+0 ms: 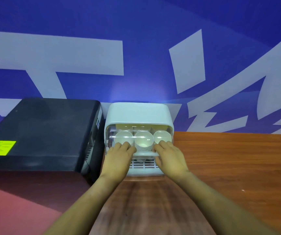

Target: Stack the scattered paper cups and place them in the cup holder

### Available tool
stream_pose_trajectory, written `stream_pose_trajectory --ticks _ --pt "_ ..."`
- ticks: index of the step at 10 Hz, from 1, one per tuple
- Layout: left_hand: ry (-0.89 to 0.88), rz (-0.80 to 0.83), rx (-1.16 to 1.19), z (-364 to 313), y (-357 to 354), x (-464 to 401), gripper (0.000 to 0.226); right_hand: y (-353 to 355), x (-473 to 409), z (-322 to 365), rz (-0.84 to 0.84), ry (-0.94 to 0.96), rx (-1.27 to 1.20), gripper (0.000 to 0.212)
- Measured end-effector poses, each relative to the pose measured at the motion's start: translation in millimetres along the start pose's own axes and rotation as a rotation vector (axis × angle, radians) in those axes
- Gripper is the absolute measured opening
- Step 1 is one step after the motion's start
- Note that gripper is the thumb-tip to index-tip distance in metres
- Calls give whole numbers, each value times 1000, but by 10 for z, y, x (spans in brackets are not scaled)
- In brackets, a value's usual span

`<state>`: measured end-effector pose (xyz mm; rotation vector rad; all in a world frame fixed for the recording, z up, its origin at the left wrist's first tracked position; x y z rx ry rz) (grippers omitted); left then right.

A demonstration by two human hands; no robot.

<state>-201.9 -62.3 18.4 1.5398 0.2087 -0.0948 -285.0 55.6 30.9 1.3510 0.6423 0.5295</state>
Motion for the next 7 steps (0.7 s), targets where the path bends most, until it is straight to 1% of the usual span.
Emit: stream_pose_trajectory --ticks 1,2,3,4,5,6,7 --pt "-13 26 43 -79 -176 135 40 -206 111 14 69 -16 35 37" --pt "-10 107 70 -138 -385 239 45 -435 210 14 111 4 42 41" --pt "13 164 66 -162 -548 305 49 -576 236 2 127 -35 48 43" --pt "36 190 79 -176 -508 337 38 -589 260 9 170 -46 -19 23" --pt "58 251 112 -166 -464 335 30 -550 275 -3 278 -61 -16 27" --pt "62 256 136 -160 -265 270 29 -399 301 27 345 -49 -90 30" --pt "46 277 143 -141 0 107 29 -185 274 6 404 -10 -91 25"
Point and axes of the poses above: each hand's wrist, its own x-axis away from the middle knuckle, its own y-axis out of the back of the hand, z = x × y, the point moved 8 cm from there along -x, towards the middle knuckle, and after that the axes turned 10 degrees about -y, right-handed, at the moved point
